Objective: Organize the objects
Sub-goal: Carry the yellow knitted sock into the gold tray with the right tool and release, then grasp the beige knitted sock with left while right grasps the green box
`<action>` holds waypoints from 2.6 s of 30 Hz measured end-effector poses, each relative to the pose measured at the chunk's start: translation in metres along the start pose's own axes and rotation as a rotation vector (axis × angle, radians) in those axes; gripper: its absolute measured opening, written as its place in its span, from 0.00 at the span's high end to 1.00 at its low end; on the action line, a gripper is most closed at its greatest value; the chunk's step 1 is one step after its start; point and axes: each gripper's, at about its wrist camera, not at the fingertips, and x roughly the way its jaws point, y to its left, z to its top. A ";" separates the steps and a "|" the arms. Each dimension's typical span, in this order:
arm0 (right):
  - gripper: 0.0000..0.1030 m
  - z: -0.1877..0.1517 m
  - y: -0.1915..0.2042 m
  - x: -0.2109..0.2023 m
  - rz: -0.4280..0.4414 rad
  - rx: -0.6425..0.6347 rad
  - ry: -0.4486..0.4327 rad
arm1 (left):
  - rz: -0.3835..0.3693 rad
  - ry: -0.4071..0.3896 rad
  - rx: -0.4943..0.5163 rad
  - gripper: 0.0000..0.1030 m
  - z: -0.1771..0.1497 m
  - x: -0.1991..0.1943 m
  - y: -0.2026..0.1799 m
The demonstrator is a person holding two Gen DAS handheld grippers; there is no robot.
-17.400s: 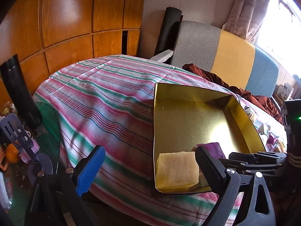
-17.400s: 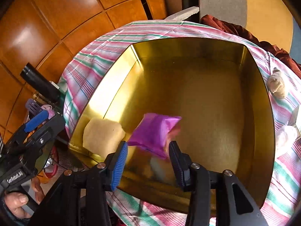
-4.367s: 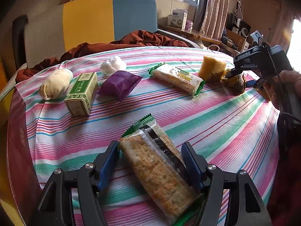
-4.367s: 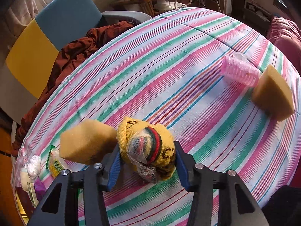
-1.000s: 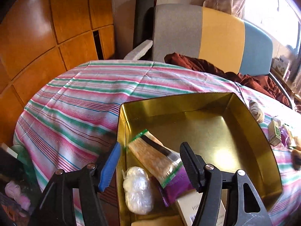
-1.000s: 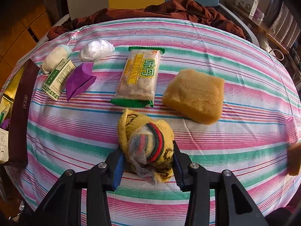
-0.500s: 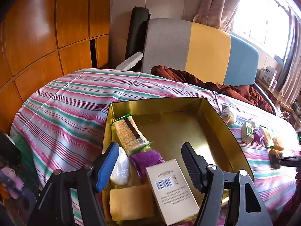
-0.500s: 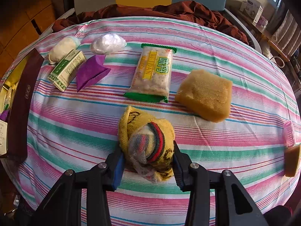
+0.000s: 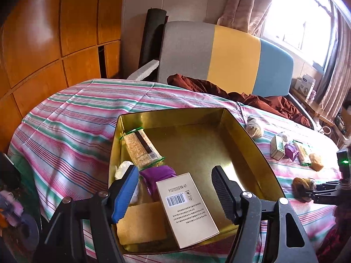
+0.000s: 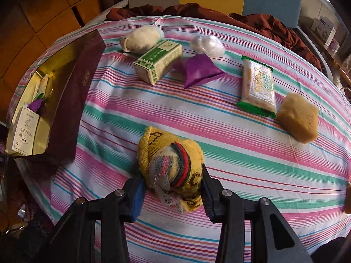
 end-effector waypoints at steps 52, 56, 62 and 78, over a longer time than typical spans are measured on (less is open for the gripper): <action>0.18 0.034 0.129 -0.057 0.169 -0.131 -0.241 | 0.027 0.000 -0.010 0.24 -0.004 -0.012 0.014; 0.18 0.040 0.094 -0.055 0.111 -0.067 -0.238 | 0.017 -0.001 0.018 0.24 -0.001 -0.012 0.003; 0.18 0.047 0.035 -0.056 0.031 0.017 -0.249 | -0.008 0.011 0.058 0.23 0.003 -0.009 -0.015; 0.17 0.039 -0.117 -0.037 -0.050 0.419 -0.219 | -0.107 0.032 0.232 0.23 0.029 0.013 -0.107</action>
